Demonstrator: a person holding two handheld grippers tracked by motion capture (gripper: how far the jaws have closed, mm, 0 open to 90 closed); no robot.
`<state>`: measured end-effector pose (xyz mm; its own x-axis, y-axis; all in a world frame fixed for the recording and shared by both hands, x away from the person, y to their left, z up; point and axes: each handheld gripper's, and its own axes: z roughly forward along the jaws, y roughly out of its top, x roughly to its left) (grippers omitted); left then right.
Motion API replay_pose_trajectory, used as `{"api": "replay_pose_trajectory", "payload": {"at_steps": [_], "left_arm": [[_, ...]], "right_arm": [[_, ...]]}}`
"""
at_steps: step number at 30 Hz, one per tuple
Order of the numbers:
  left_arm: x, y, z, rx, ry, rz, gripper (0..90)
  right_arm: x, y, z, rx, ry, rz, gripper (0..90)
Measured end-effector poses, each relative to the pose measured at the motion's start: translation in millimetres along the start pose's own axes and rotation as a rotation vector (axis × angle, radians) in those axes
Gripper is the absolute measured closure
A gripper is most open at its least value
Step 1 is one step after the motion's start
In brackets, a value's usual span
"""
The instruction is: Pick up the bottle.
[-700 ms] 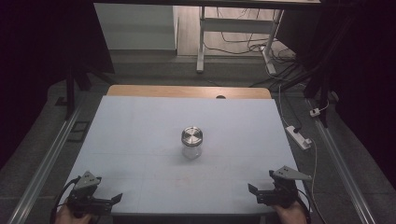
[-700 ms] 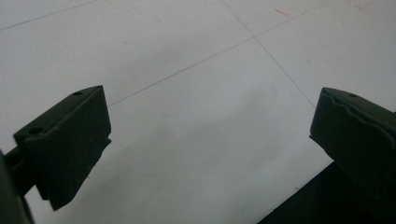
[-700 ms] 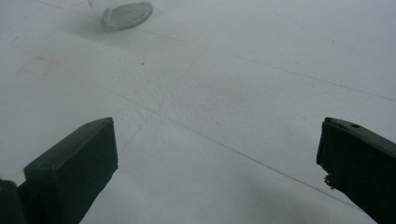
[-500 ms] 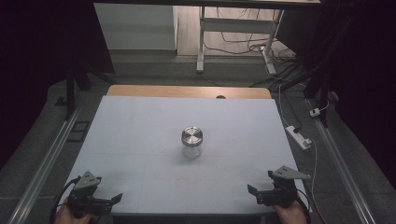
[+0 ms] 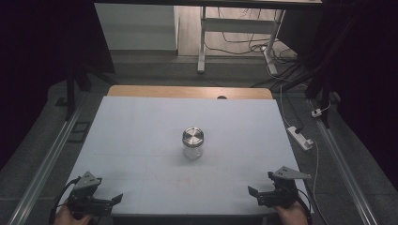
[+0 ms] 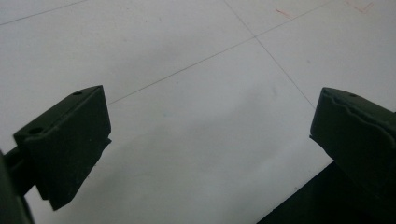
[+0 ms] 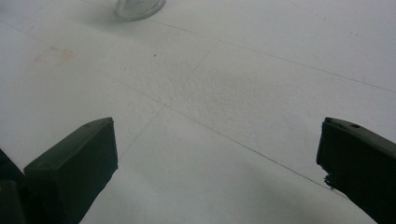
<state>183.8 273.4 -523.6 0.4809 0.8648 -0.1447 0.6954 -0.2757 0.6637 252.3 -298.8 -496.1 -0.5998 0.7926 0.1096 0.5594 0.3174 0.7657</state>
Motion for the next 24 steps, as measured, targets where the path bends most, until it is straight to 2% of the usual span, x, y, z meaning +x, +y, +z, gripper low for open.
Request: {"api": "replay_pose_trajectory", "payload": {"at_steps": [6,9,16,24], "left_arm": [[-1.0,0.9,-0.4,-0.004,-0.005,0.003,0.0],[-2.7,3.3,-2.0,-0.024,-0.013,0.014,0.0],[-4.7,7.9,-1.3,-0.034,-0.05,0.05,0.0],[-7.1,13.2,2.8,-0.052,-0.064,0.089,0.0]], "right_arm": [[0.3,0.2,0.6,0.006,0.002,-0.005,0.0],[0.3,0.3,0.8,0.009,0.004,-0.005,0.0],[1.1,0.5,1.5,0.016,0.004,-0.012,0.0],[1.2,0.6,1.8,0.018,0.005,-0.017,0.0]]}}
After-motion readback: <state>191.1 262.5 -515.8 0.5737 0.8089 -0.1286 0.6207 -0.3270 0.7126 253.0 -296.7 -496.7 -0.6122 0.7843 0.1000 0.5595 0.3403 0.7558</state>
